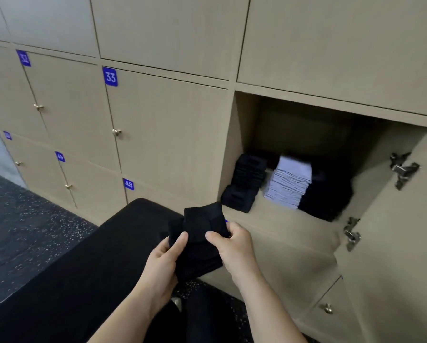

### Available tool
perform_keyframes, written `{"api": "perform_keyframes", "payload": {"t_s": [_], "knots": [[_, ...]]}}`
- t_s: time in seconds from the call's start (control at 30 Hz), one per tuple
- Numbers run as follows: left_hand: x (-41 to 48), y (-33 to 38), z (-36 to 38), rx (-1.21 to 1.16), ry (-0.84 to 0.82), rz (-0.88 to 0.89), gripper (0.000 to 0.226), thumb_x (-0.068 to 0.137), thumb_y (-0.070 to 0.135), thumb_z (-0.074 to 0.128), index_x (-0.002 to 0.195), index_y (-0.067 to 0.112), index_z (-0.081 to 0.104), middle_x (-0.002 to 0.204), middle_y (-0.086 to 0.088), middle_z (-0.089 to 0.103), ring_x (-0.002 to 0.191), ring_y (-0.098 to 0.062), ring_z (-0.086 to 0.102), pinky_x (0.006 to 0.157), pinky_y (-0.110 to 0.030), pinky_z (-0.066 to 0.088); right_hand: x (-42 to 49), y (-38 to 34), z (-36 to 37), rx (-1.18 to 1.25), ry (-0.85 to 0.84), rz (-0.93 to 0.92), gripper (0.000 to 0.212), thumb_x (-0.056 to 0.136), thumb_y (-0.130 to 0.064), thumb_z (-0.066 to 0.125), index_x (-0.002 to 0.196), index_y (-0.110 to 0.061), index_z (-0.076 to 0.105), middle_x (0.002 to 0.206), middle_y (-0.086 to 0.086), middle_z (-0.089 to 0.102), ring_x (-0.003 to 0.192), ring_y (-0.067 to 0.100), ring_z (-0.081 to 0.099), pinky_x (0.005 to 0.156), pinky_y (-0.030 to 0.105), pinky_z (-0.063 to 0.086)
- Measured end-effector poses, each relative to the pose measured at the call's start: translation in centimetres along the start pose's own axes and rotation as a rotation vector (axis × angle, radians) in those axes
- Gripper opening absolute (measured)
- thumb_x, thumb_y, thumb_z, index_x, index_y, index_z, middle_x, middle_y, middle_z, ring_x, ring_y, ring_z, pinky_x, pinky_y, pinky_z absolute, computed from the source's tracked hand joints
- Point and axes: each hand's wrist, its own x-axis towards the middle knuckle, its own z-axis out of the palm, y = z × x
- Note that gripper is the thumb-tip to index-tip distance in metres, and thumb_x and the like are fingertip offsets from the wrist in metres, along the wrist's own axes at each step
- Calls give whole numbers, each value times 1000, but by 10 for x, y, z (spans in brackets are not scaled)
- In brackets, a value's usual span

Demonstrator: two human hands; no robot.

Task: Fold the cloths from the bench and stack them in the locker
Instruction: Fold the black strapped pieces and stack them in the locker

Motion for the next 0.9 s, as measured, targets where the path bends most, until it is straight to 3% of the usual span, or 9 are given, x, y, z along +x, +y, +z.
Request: {"api": "perform_keyframes", "payload": {"t_s": [0.13, 0.27, 0.4, 0.53, 0.7, 0.9], "knots": [[10, -18, 15, -14, -33, -36, 29, 94, 20, 58, 117, 3, 66, 110, -21, 71, 102, -36, 69, 100, -51, 47, 6, 8, -24, -13, 27, 2, 5, 75, -11, 67, 76, -16, 67, 71, -5, 71, 69, 13, 67, 61, 26, 53], [24, -26, 23, 1, -33, -41, 29, 95, 18, 56, 119, 4, 64, 111, -21, 70, 104, -38, 68, 102, -53, 46, 16, 12, -39, -15, -17, 17, 12, 76, -11, 68, 72, -21, 64, 65, -11, 69, 65, 6, 64, 58, 21, 49], [41, -29, 29, 8, 1, -9, 27, 95, 18, 58, 115, 3, 66, 108, -20, 72, 100, -37, 69, 97, -52, 49, 30, 19, -46, -9, -44, 37, 25, 78, -10, 70, 64, -22, 53, 47, -18, 56, 46, -5, 52, 47, 11, 39], [60, -34, 35, 7, 37, 28, 27, 91, 18, 62, 114, 4, 66, 106, -18, 73, 99, -34, 70, 98, -50, 49, 45, 31, -46, -49, 26, 27, 32, 76, -15, 73, 59, -22, 46, 43, -20, 49, 44, -4, 46, 47, 12, 35], [82, -42, 42, -14, 66, 51, 27, 92, 20, 61, 113, 4, 66, 107, -17, 73, 101, -33, 70, 98, -49, 49, 66, 48, -42, -70, 192, 9, 17, 75, -16, 71, 65, -15, 58, 55, -9, 58, 56, 9, 50, 57, 25, 42], [113, -44, 52, -45, 53, 68, 28, 95, 21, 58, 119, 9, 65, 111, -14, 72, 104, -30, 69, 97, -46, 49, 97, 47, -49, 245, 245, 13, 3, 85, -8, 68, 86, -10, 68, 76, 2, 70, 68, 16, 63, 62, 20, 51]]}}
